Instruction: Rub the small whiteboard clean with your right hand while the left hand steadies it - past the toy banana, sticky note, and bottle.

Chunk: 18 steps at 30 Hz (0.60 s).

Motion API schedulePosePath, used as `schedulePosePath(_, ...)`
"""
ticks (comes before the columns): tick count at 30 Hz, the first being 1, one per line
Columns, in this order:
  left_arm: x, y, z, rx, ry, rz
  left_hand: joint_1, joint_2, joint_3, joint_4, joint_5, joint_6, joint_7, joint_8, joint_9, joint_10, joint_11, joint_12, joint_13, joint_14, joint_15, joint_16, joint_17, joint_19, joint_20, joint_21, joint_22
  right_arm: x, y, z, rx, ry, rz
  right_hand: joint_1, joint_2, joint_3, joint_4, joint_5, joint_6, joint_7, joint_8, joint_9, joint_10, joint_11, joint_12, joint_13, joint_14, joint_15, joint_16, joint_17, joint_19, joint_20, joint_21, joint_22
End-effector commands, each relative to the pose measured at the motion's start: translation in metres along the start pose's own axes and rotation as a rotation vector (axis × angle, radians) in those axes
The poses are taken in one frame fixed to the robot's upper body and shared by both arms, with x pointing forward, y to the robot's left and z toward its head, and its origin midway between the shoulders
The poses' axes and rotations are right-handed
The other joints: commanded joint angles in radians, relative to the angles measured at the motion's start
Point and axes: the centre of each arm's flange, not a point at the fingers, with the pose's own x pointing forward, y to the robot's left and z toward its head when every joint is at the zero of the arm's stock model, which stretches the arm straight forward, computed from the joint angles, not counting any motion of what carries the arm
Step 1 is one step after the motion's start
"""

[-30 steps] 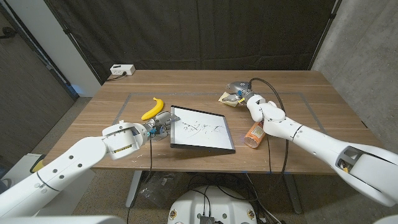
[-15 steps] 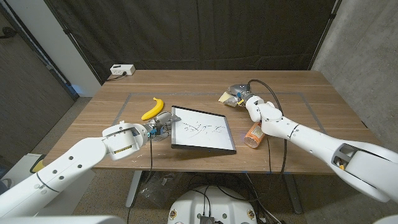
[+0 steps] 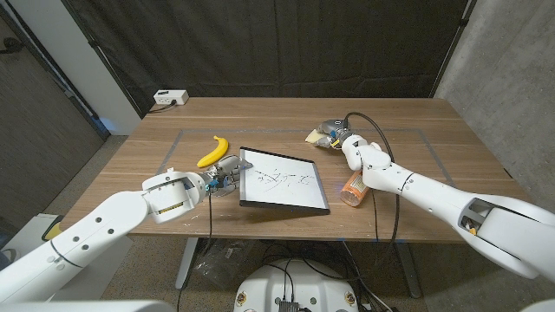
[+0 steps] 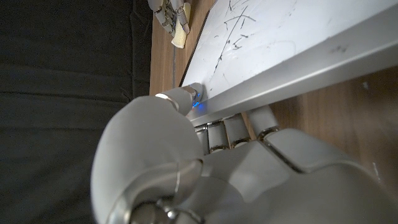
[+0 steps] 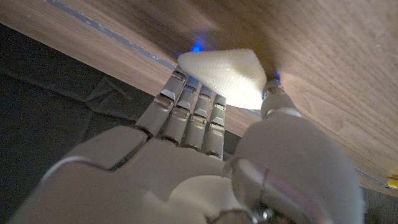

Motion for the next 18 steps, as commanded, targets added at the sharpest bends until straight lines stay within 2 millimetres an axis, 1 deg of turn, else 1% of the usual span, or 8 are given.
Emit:
schedulePosePath(1,0.001,0.002,-0.001,0.001,0.01,-0.006,-0.009,-0.001,0.011,0.0,0.005,0.011,0.027,-0.001,0.001,0.008,-0.002,-0.001,0.002,-0.005,-0.003,-0.004,0.003,-0.002,0.005,-0.004,0.004,-0.001,0.003,0.001,0.035,-0.001,-0.009,-0.001,0.077,0.025,0.019,0.001,0.063,-0.016,0.011,0.005,0.028,-0.004,0.001,0.001,0.02,-0.066,0.002,0.007,0.006,-0.095,0.008,0.008)
schedulePosePath(3,0.001,0.002,-0.001,0.002,0.008,-0.004,-0.009,-0.001,0.012,0.0,0.005,0.011,0.027,-0.002,0.001,0.009,-0.002,-0.001,0.002,-0.005,-0.003,-0.004,0.003,-0.003,0.006,-0.004,0.004,-0.002,0.002,0.002,0.038,-0.003,-0.021,0.008,0.099,0.04,0.022,0.003,0.084,-0.018,0.012,0.005,0.037,-0.007,0.0,0.001,0.029,-0.071,0.001,0.007,0.007,-0.098,0.012,0.011)
schedulePosePath(4,0.001,0.002,-0.001,0.001,0.007,-0.004,-0.01,-0.001,0.012,0.0,0.005,0.01,0.027,-0.003,0.001,0.009,-0.002,-0.001,0.002,-0.006,-0.003,-0.004,0.003,-0.004,0.005,-0.005,0.004,-0.003,0.002,0.002,0.039,-0.007,-0.029,0.021,0.108,0.059,0.022,0.005,0.11,-0.019,0.014,0.005,0.054,-0.011,0.002,0.0,0.039,-0.074,0.001,0.007,0.015,-0.1,0.018,0.013)
schedulePosePath(6,0.001,0.002,-0.001,-0.001,0.007,-0.005,-0.011,-0.001,0.012,0.0,0.005,0.01,0.027,-0.003,0.001,0.009,-0.002,-0.001,0.002,-0.007,-0.004,-0.005,0.003,-0.004,0.006,-0.005,0.004,-0.004,0.001,0.003,0.035,-0.013,-0.038,0.036,0.113,0.085,0.027,0.006,0.15,-0.024,0.017,0.004,0.08,-0.014,0.005,0.0,0.067,-0.084,0.006,0.008,0.025,-0.104,0.028,0.018)
schedulePosePath(8,0.001,0.002,-0.001,-0.003,0.008,-0.007,-0.012,-0.002,0.013,0.0,0.005,0.011,0.026,-0.003,0.001,0.008,-0.003,-0.002,0.002,-0.008,-0.006,-0.005,0.003,-0.005,0.005,-0.006,0.004,-0.005,0.0,0.004,0.05,-0.026,-0.041,0.045,0.116,0.101,0.031,0.006,0.158,-0.024,0.013,0.004,0.092,-0.024,0.005,0.0,0.078,-0.099,0.007,0.009,0.03,-0.111,0.033,0.02)
schedulePosePath(10,0.001,0.003,-0.001,-0.002,0.006,-0.004,-0.012,-0.002,0.014,0.0,0.005,0.011,0.026,-0.004,0.001,0.008,-0.003,-0.002,0.002,-0.007,-0.005,-0.005,0.003,-0.005,0.005,-0.007,0.004,-0.008,-0.002,0.006,0.059,-0.037,-0.047,0.056,0.115,0.117,0.033,0.003,0.174,-0.023,0.012,0.004,0.104,-0.027,0.004,0.0,0.09,-0.104,0.008,0.01,0.038,-0.119,0.04,0.023)
schedulePosePath(13,0.002,0.001,0.001,0.015,-0.001,0.012,-0.013,-0.002,0.014,0.0,0.006,0.011,0.026,-0.004,0.001,0.008,-0.004,-0.002,0.002,-0.007,-0.003,-0.005,0.003,-0.006,0.006,-0.007,0.004,-0.014,-0.007,0.008,0.07,-0.054,-0.066,0.065,0.113,0.127,0.032,0.001,0.185,-0.024,0.011,0.004,0.114,-0.03,0.005,0.0,0.097,-0.11,0.008,0.01,0.042,-0.121,0.044,0.024)
schedulePosePath(18,0.006,-0.002,0.004,0.023,-0.013,0.017,-0.015,-0.002,0.016,0.0,0.006,0.015,0.026,-0.004,0.0,0.011,-0.005,-0.002,0.002,-0.009,-0.002,-0.005,0.003,-0.007,0.009,-0.009,0.004,-0.026,-0.014,0.011,0.097,-0.077,-0.114,0.07,0.111,0.134,0.034,-0.001,0.188,-0.025,0.008,0.004,0.119,-0.028,0.004,0.0,0.1,-0.109,0.008,0.011,0.042,-0.121,0.046,0.025)
